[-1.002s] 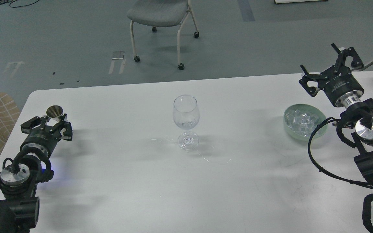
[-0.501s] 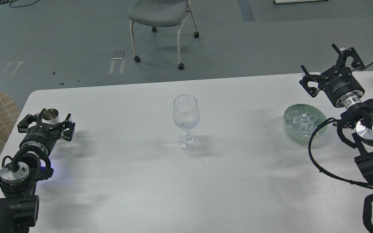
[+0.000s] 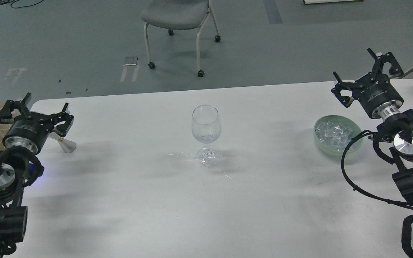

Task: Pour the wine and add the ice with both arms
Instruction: 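Carry the jigger back and set it down near its start spot, then raise the left gripper away and swing the right gripper toward the ice bowl, then lower the right gripper into the green bowl and pinch an ice cube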

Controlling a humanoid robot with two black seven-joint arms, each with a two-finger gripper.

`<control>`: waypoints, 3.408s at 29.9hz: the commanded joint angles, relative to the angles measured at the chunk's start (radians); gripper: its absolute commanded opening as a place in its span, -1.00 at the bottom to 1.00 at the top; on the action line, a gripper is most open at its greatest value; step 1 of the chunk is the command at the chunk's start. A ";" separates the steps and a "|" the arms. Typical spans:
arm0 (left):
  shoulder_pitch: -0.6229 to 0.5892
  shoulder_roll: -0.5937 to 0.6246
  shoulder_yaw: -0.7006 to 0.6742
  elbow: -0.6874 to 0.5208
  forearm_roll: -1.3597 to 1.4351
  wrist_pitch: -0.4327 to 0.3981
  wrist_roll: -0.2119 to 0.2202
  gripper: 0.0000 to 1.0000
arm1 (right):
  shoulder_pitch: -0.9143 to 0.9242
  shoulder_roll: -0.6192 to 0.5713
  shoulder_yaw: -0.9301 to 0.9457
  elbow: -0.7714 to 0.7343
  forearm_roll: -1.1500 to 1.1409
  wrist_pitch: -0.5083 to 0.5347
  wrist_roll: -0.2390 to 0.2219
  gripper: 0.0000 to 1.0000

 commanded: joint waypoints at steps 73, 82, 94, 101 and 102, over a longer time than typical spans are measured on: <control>-0.084 0.245 0.170 -0.175 0.084 -0.082 0.046 0.95 | 0.521 -0.759 -1.428 0.591 -1.092 0.011 -0.029 1.00; -0.084 0.272 0.169 -0.207 0.086 -0.082 0.046 0.95 | 0.455 -0.709 -1.420 0.577 -1.113 0.001 -0.035 0.88; -0.078 0.274 0.175 -0.218 0.086 -0.085 0.044 0.95 | 0.458 -0.598 -1.400 0.520 -1.119 -0.012 -0.091 0.81; -0.081 0.265 0.176 -0.217 0.086 -0.087 0.044 0.95 | 0.455 -0.554 -1.405 0.480 -1.123 -0.013 -0.101 0.80; -0.081 0.265 0.176 -0.217 0.086 -0.087 0.044 0.95 | 0.455 -0.554 -1.405 0.480 -1.123 -0.013 -0.101 0.80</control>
